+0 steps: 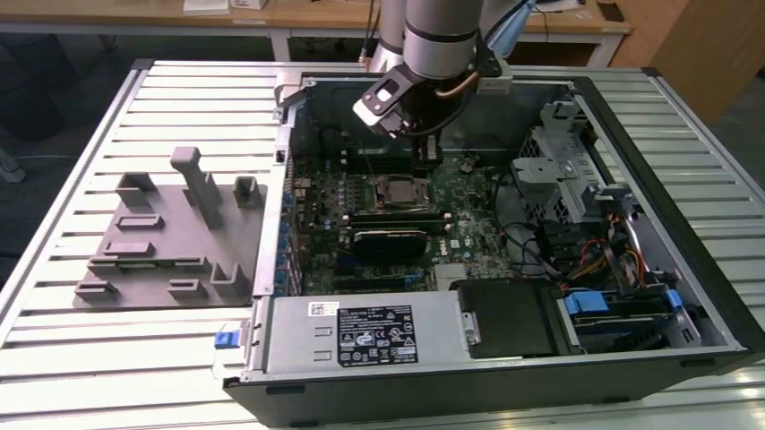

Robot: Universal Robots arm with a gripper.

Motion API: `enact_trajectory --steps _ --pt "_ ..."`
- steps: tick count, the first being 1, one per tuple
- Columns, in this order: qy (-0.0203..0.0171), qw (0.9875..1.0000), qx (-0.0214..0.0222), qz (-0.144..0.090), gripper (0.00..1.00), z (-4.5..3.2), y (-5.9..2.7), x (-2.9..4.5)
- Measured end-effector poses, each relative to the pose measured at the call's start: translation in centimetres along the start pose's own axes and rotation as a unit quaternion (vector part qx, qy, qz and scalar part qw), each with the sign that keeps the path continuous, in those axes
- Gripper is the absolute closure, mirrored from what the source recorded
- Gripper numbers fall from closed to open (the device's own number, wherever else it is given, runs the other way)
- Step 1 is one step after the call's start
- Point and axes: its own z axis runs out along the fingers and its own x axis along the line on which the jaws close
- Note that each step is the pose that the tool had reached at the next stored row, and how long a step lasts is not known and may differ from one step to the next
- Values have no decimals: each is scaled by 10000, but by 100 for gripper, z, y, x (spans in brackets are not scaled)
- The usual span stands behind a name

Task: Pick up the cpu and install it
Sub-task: 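Close the cpu cover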

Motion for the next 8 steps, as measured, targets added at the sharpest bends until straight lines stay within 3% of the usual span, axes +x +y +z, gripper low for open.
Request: enact_trajectory --steps 8 --pt "0 10000 0 0 89 55 -115 -24"
